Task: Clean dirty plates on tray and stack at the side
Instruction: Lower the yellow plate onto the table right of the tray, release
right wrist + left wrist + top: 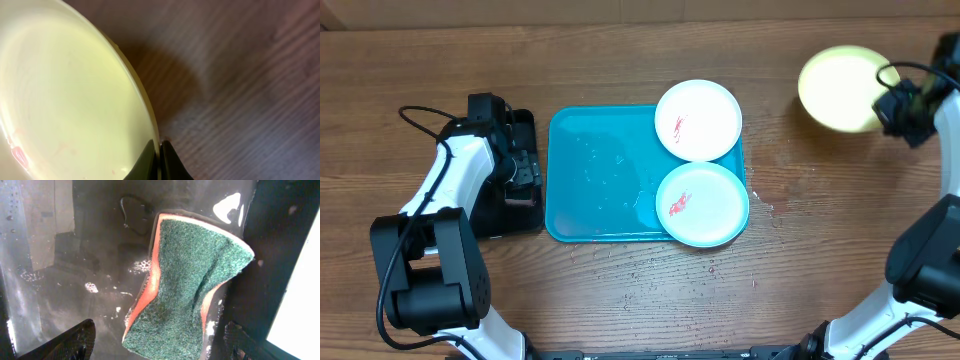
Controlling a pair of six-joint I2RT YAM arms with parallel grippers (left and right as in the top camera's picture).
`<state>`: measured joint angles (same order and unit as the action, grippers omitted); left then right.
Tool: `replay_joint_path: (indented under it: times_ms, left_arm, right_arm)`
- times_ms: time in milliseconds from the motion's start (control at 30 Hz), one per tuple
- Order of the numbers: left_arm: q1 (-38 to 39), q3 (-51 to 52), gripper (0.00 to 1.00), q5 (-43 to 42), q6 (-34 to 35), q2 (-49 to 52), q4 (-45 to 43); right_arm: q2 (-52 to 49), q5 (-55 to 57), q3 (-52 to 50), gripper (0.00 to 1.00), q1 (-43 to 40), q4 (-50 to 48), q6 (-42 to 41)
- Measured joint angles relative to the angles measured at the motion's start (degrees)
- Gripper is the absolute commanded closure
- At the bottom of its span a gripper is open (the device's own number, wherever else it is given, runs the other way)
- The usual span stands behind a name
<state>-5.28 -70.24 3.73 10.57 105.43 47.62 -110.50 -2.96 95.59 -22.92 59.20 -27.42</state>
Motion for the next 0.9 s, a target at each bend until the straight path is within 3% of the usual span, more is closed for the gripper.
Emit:
replay_joint_path:
  times_ms: [200,667,900]
  left_arm:
    - [0.0,0.0,0.17,-0.09,0.0,0.0,0.02]
    - [0.0,0.0,0.17,-0.09,-0.02,0.0,0.02]
    - [0.0,0.0,0.17,-0.09,-0.02,0.0,0.0]
  right_arm:
    - [0.0,-1.79,-5.44,0.96,-1.4,2.32,0.44]
    - [0.0,-5.9,-5.66,0.96,-1.18,12.04,6.19]
    - [0.31,-6.75,-8.41,0.96,-1.03,11.26,7.37]
